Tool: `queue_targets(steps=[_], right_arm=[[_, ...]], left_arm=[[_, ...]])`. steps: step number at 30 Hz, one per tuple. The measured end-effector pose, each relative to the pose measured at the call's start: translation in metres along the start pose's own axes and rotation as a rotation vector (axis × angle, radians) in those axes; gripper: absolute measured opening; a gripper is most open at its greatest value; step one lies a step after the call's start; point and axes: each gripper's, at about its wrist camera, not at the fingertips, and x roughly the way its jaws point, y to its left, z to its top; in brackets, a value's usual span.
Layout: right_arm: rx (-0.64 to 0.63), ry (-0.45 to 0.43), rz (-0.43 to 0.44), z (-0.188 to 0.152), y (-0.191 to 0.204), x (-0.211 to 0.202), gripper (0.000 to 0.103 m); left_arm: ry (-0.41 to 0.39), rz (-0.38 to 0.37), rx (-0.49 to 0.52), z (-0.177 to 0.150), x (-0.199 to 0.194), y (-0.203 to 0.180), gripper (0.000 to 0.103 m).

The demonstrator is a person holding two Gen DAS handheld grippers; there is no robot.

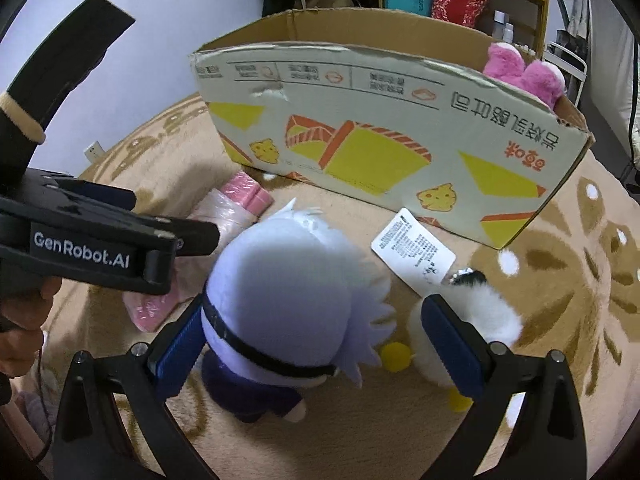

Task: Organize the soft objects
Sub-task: 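Close the left gripper on the pink packet while the right gripper closes on the white-haired doll, then lift the pink packet and white-haired doll and carry both over the box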

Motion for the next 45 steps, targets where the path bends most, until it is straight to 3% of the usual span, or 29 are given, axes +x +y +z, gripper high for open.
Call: queue_targets(steps=[9,23,26,32,37,39,45], right_arm=[[0.019,-0.010,0.006,0.004,-0.003,-0.002,0.095],[0.023,-0.004,0.024,0.003,-0.008,-0.004,0.095],[0.006,0.000,0.047,0.004,-0.005,-0.003,0.086],[-0.036,-0.009,0.067,0.007,0.001,-0.006,0.066],[-0.049,-0.042,0.018,0.008,0.005,-0.013,0.065],[-0.040,-0.052,0.018,0.009,0.004,-0.014,0.065],[0.005,-0.076,0.038,0.013,-0.010,-0.021,0.065]], left_arm=[[0.029,0.023,0.005,0.002,0.013,-0.006,0.103],[0.059,0.023,-0.013,0.018,0.040,-0.002,0.103],[0.061,0.019,-0.020,0.016,0.044,-0.005,0.101],[0.055,0.025,-0.031,0.011,0.043,-0.002,0.085],[0.031,0.030,-0.007,0.011,0.036,-0.003,0.064],[0.024,0.051,-0.009,0.010,0.035,-0.002,0.048],[0.009,0.019,-0.060,0.008,0.026,0.015,0.042]])
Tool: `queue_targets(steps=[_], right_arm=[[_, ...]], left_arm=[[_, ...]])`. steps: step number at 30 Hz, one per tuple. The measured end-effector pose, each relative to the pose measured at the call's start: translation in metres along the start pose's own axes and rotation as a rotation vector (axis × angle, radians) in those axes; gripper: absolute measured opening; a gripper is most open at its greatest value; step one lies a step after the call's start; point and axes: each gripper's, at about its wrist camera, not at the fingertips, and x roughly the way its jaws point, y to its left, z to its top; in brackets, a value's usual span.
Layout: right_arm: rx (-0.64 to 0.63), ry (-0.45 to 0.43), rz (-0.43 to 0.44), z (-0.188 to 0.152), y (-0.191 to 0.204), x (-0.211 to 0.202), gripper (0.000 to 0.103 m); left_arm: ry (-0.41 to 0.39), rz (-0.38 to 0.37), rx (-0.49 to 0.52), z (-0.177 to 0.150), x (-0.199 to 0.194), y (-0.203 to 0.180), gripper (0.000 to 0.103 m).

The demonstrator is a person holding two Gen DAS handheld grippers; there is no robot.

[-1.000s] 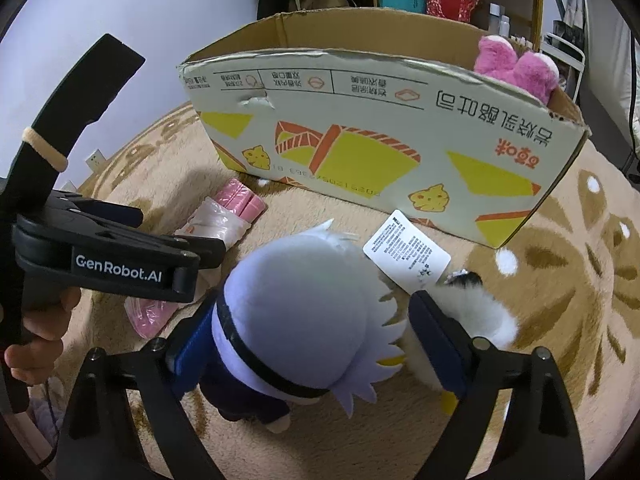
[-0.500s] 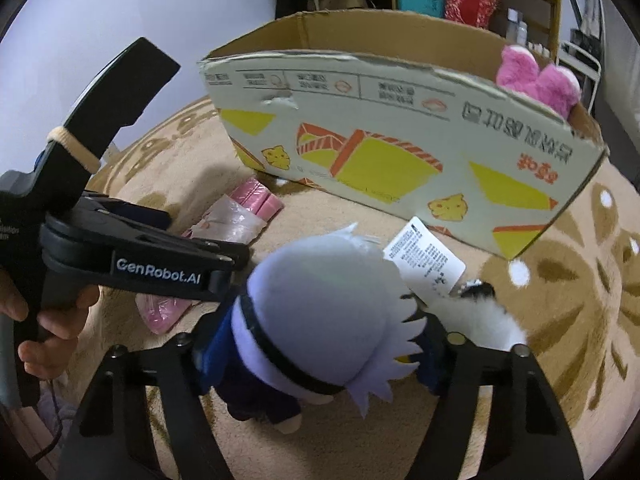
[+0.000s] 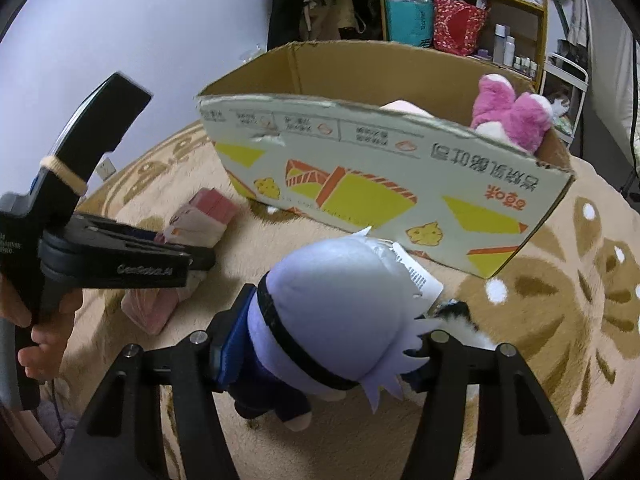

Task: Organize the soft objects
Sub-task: 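Lift the pink packet and white-haired doll and carry both over the box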

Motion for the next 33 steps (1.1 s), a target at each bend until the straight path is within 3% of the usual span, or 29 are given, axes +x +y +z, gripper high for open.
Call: queue_targets(steps=[9,22,29,33], right_arm=[[0.057,-0.080,0.000,0.013,-0.016,-0.020,0.065],[0.103,-0.234,0.005,0.037,-0.033,-0.071,0.065],[0.155,-0.336,-0.030,0.049,-0.047,-0.094,0.065],[0.169,-0.353,-0.048,0.058,-0.055,-0.096,0.065]], left_arm=[[-0.093,0.014,-0.025,-0.007,-0.032,0.009,0.018],[-0.376,0.034,-0.067,-0.009,-0.127,0.021,0.018],[-0.567,0.057,-0.009,-0.001,-0.167,0.004,0.018],[-0.636,0.057,0.039,0.009,-0.179,-0.008,0.018]])
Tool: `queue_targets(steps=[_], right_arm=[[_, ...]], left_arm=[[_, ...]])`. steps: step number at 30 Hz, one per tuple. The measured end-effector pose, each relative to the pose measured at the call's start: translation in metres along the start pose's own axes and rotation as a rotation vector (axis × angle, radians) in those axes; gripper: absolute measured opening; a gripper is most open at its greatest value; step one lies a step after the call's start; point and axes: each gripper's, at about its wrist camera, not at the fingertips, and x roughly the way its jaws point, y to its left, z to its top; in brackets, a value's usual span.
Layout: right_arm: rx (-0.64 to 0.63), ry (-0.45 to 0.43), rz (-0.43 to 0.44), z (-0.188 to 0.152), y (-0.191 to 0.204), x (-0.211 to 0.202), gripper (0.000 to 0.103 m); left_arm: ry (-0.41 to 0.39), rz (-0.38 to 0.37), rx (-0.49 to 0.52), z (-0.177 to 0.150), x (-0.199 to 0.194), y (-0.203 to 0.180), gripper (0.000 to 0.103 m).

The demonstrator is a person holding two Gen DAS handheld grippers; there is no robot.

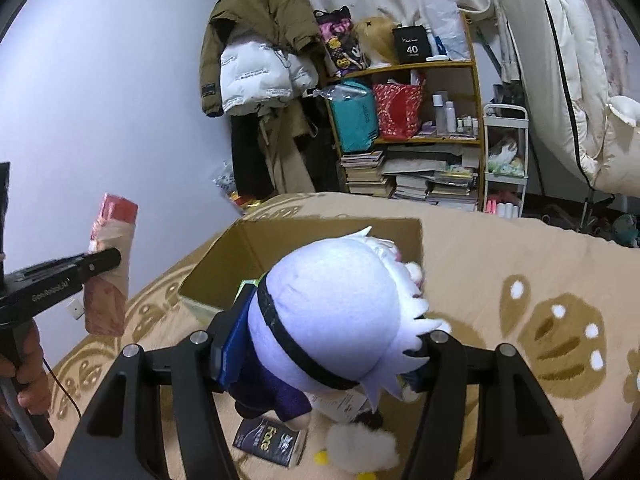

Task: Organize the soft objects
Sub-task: 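Lift the pink packet and white-haired doll and carry both over the box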

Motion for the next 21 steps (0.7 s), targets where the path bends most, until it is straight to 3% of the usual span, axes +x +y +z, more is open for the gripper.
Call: queue_targets(steps=[8,16,21], right_arm=[[-0.018,-0.013,-0.006,0.015,-0.003,0.014,0.065],[-0.045,-0.041,-0.007,0.033,-0.004,0.030,0.065],[-0.033,-0.044,0.001,0.030,-0.010,0.036,0.065]], left_arm=[[-0.106,0.014,0.109,0.028,0.000,-0.026,0.018],[-0.127,-0.005,0.131,0.037,0.016,-0.037,0.018],[-0.112,-0.071,0.108,0.034,0.031,-0.039,0.018]])
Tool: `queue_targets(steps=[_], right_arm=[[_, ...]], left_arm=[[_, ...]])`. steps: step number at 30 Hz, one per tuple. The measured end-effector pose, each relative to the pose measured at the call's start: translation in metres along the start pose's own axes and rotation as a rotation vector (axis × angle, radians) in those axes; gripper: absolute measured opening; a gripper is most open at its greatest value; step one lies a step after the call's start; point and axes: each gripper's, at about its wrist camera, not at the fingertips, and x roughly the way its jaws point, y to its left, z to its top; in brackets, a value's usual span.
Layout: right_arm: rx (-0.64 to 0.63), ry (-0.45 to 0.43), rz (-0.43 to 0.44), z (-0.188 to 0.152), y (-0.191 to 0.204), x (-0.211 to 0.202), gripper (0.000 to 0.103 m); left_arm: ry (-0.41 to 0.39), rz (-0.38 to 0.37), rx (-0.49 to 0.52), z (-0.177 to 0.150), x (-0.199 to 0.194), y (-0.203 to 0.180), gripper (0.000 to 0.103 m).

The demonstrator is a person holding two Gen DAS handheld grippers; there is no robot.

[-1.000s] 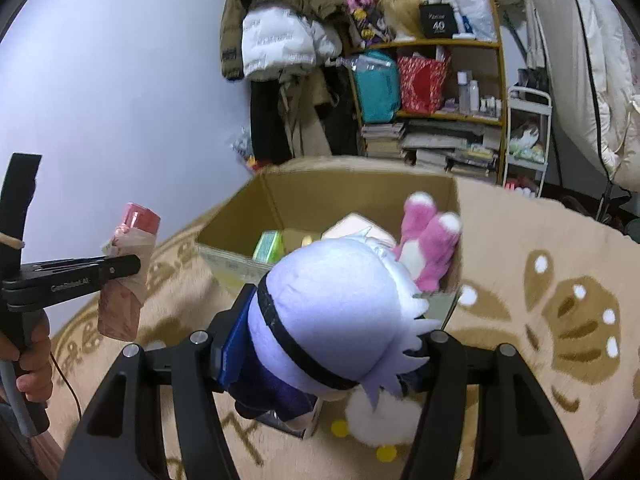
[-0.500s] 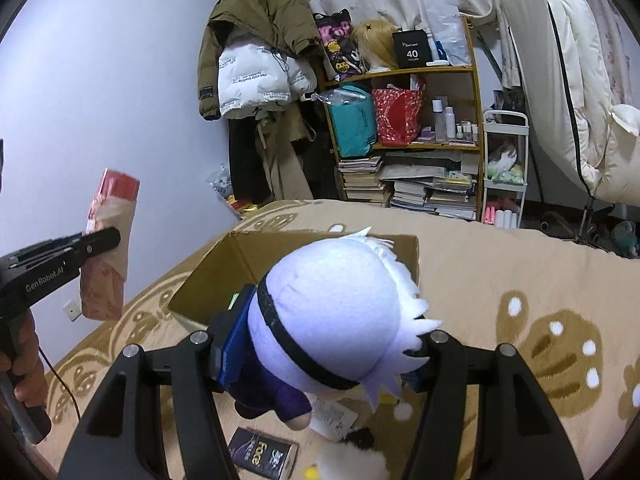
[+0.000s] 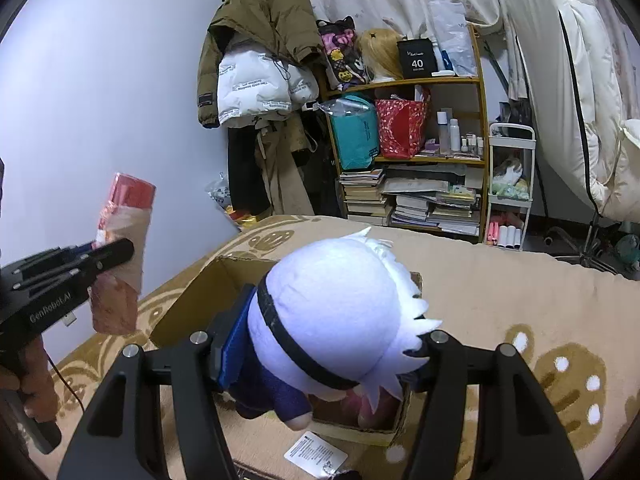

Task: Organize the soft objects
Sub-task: 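Lift the pink packet and white-haired doll and carry both over the box, then open both grippers to drop the pink packet and doll into the box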

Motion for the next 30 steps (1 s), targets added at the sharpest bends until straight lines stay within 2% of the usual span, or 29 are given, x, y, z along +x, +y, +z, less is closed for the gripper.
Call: queue_targets(steps=[3,9,17,20,23,30], right_arm=[[0.006,0.005,-0.008,0.000,-0.002,0.002,0.066],[0.066,0.036,0.038,-0.004,-0.013,0.016,0.066],[0.086,0.055,0.055,-0.009,-0.017,0.026,0.066],[0.105,0.055,0.058,-0.009,-0.021,0.026,0.074],[0.114,0.048,0.055,-0.009,-0.026,0.025,0.076],[0.116,0.045,0.046,-0.010,-0.030,0.022,0.099]], left_arm=[[0.010,-0.028,-0.020,-0.005,0.008,-0.001,0.018],[0.033,-0.069,-0.017,-0.013,0.023,-0.013,0.018],[0.020,-0.081,-0.008,-0.016,0.027,-0.022,0.018],[0.019,-0.079,-0.029,-0.017,0.029,-0.018,0.018],[0.023,-0.098,-0.046,-0.016,0.030,-0.015,0.020],[0.056,-0.077,-0.032,-0.019,0.037,-0.017,0.030]])
